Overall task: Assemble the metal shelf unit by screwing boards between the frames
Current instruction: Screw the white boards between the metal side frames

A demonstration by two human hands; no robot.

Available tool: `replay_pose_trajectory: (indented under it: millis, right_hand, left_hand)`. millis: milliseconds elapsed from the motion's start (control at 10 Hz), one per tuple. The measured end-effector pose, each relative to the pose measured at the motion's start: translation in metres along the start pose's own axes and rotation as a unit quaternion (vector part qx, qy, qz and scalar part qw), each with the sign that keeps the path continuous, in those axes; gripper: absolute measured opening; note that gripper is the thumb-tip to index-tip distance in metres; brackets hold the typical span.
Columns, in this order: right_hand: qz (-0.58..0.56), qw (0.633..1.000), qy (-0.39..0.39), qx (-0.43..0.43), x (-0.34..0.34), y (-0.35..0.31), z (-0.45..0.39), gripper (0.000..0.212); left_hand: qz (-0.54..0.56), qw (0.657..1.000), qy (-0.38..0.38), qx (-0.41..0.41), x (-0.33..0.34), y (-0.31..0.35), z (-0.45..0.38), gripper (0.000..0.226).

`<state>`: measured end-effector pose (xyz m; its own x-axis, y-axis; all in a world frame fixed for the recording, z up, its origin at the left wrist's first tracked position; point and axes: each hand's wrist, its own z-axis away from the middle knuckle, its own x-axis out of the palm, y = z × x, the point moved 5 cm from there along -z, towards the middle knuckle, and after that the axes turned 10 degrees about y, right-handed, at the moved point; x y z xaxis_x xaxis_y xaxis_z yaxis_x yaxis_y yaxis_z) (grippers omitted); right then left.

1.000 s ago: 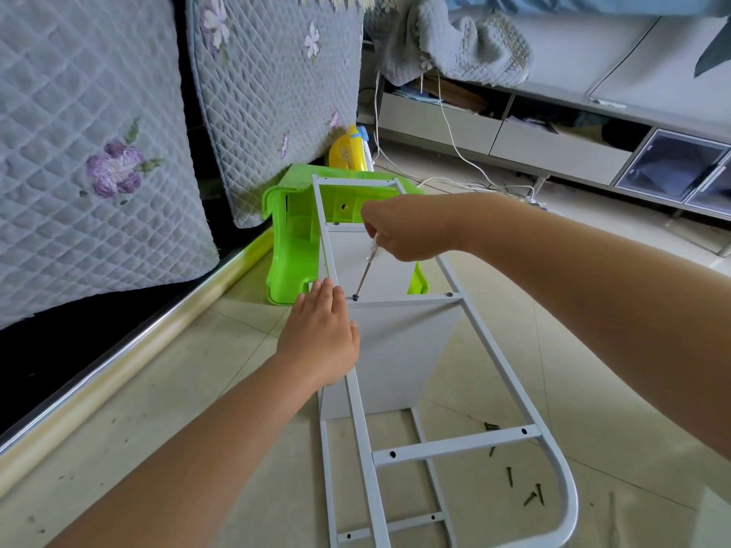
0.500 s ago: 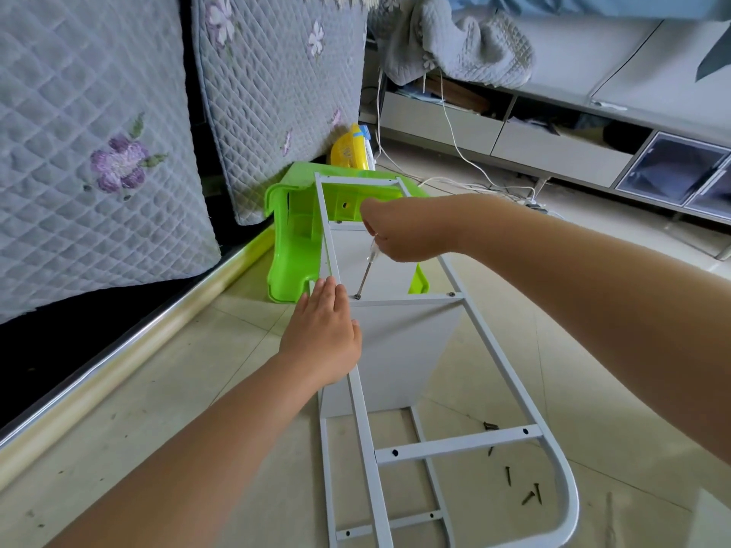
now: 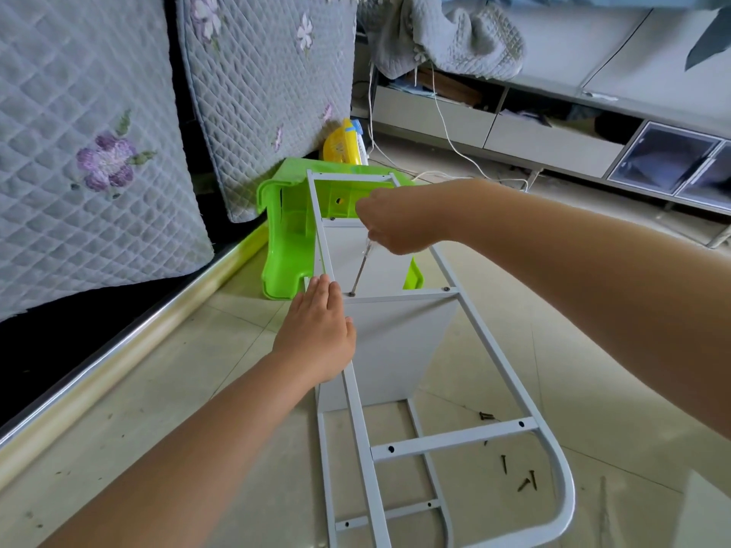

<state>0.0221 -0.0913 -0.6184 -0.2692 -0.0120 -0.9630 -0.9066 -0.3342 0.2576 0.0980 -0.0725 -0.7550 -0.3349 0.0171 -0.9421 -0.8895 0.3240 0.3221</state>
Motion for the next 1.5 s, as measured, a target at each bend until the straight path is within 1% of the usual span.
replay_pose_trajectory:
  millis: [100, 200, 400, 500, 600, 700, 800, 900, 1000, 1100, 1200, 1500]
  right_hand:
    - [0.029, 0.999, 0.029, -0.023, -0.002, 0.0, 0.001, 0.026]
    - [0.084, 0.994, 0.046, -0.043, -0.007, -0.003, 0.0, 0.037]
    - [0.07, 0.997, 0.035, 0.004, -0.006, -0.009, -0.013, 0.034]
    - [0.031, 1.0, 0.006, 0.0, -0.002, -0.008, -0.009, 0.037]
    - [0.02, 1.0, 0.003, -0.005, -0.001, -0.003, -0.003, 0.027]
    - [0.035, 0.998, 0.036, -0.039, -0.002, -0.003, 0.0, 0.024]
    - [0.04, 0.996, 0.053, -0.066, -0.004, -0.004, 0.0, 0.027]
    - [0.031, 0.998, 0.044, -0.042, -0.006, 0.005, -0.001, 0.03]
    - [0.034, 0.999, 0.009, -0.009, -0.002, 0.014, -0.003, 0.032]
    - [-0.001, 0.999, 0.005, 0.034, -0.001, 0.017, -0.006, 0.029]
    - [-0.014, 0.999, 0.008, 0.046, 0.006, 0.017, -0.004, 0.034]
    - [-0.007, 0.996, 0.062, -0.068, 0.009, -0.003, 0.004, 0.023]
  left_hand:
    - [0.001, 1.0, 0.0, -0.001, 0.001, 0.0, 0.002, 0.056]
    - [0.004, 1.0, 0.007, -0.002, 0.001, 0.001, 0.0, 0.055]
    - [0.021, 1.0, 0.015, -0.01, 0.0, -0.001, -0.004, 0.055]
    - [0.021, 1.0, 0.008, -0.004, 0.001, 0.0, 0.001, 0.055]
    - [0.027, 1.0, 0.003, -0.003, 0.002, 0.0, 0.004, 0.055]
    - [0.038, 0.999, 0.009, -0.006, 0.003, 0.0, 0.003, 0.055]
    - [0.044, 0.999, 0.013, -0.008, 0.003, 0.0, 0.003, 0.055]
    - [0.048, 0.999, 0.015, -0.005, 0.004, 0.0, 0.005, 0.055]
    - [0.053, 0.998, 0.017, -0.005, 0.004, 0.0, 0.004, 0.055]
    - [0.076, 0.997, 0.007, -0.008, 0.005, -0.001, 0.002, 0.055]
    - [0.089, 0.996, 0.004, -0.012, 0.005, -0.004, 0.001, 0.055]
    - [0.098, 0.995, 0.004, -0.015, 0.006, -0.005, -0.003, 0.055]
